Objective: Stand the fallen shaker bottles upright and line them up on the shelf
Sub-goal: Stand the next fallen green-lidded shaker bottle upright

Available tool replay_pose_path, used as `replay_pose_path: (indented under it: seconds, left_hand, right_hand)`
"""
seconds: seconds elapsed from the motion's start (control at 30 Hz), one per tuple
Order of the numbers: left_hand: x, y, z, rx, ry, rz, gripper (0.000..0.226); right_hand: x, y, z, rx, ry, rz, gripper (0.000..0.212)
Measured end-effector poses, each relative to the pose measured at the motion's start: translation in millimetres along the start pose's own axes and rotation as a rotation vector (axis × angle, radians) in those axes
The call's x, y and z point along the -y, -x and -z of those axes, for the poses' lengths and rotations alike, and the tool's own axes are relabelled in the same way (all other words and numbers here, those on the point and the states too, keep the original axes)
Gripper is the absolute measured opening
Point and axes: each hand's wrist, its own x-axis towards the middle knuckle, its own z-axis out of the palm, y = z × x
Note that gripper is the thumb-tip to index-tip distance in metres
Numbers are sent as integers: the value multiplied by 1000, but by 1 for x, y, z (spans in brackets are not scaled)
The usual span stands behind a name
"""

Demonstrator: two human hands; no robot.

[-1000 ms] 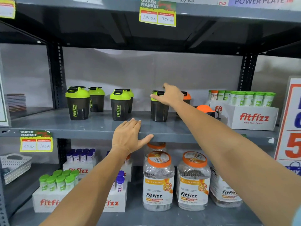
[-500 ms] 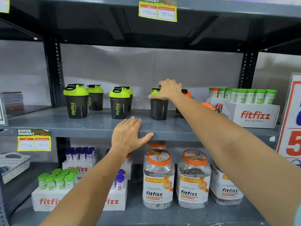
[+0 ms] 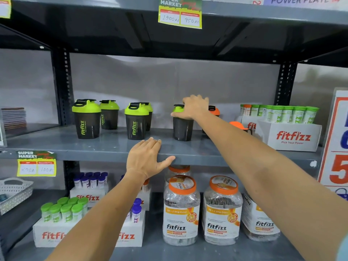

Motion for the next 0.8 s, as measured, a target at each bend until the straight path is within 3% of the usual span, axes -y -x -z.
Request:
replay_pose_path:
  seconds: [0.13,0.23,0.3,0.47,0.57,0.7,0.8]
  left_hand:
    - [0,0,0,-11,5,1,76]
    - [0,-1,0,-15,5,3,76]
    - [0,0,-1,-22,11,1,76]
    - [0,-1,-3,-38,16,-3,75]
    - [0,-1,-4,-47,18,-4,75]
    - [0,-1,-4,-49,14,-2,75]
    - [0,-1,-4,-55,17,-2,75]
  right_hand:
    - [-1,-1,-2,0,-76,14,53]
    - [-5,-2,-1,70,-180,11,47]
    - [-8,-2,-2,75,-231,1,48]
    - [-8,0,-8,-48,-158,-14,78]
    - [-9,-2,-7,-14,-140,3,69]
    - [-13,-6,-1,102,-286,-23,49]
    - [-14,-6,0,143,-333,-36,56]
